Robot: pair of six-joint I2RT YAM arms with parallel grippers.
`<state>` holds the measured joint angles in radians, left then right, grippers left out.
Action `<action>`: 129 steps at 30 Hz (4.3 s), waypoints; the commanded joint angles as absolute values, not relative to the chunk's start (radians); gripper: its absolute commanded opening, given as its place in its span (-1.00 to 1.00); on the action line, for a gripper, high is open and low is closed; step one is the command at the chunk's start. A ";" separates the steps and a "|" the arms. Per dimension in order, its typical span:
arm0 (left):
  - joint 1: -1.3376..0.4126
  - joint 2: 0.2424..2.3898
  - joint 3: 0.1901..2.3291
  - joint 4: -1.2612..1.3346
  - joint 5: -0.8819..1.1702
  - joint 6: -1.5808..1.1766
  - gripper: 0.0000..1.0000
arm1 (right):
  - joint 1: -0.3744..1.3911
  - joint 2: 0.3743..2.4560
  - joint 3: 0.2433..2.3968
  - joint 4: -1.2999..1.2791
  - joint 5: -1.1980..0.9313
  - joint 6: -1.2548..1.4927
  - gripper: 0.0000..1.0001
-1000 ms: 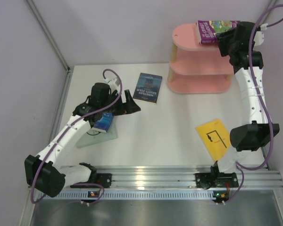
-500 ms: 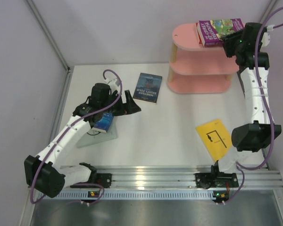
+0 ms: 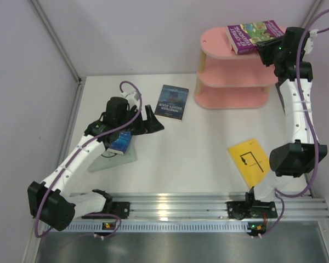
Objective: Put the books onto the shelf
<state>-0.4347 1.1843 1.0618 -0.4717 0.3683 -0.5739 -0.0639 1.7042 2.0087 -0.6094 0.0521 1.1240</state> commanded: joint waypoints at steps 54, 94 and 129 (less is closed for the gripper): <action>-0.446 1.199 1.166 -0.497 0.296 -0.471 0.82 | -0.031 1.686 2.209 -0.767 0.100 0.712 -0.20; -0.451 1.510 1.536 -0.494 0.316 -0.414 0.27 | 0.413 1.626 2.105 -0.526 0.328 -0.288 0.18; -0.451 1.502 1.419 -0.466 0.299 -0.394 0.44 | 0.310 1.878 2.273 -0.485 0.357 -0.419 0.08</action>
<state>-0.4480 1.5284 1.4281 -0.5011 0.3073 -0.4118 0.3336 1.8679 2.2276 -0.5537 0.3447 -0.4187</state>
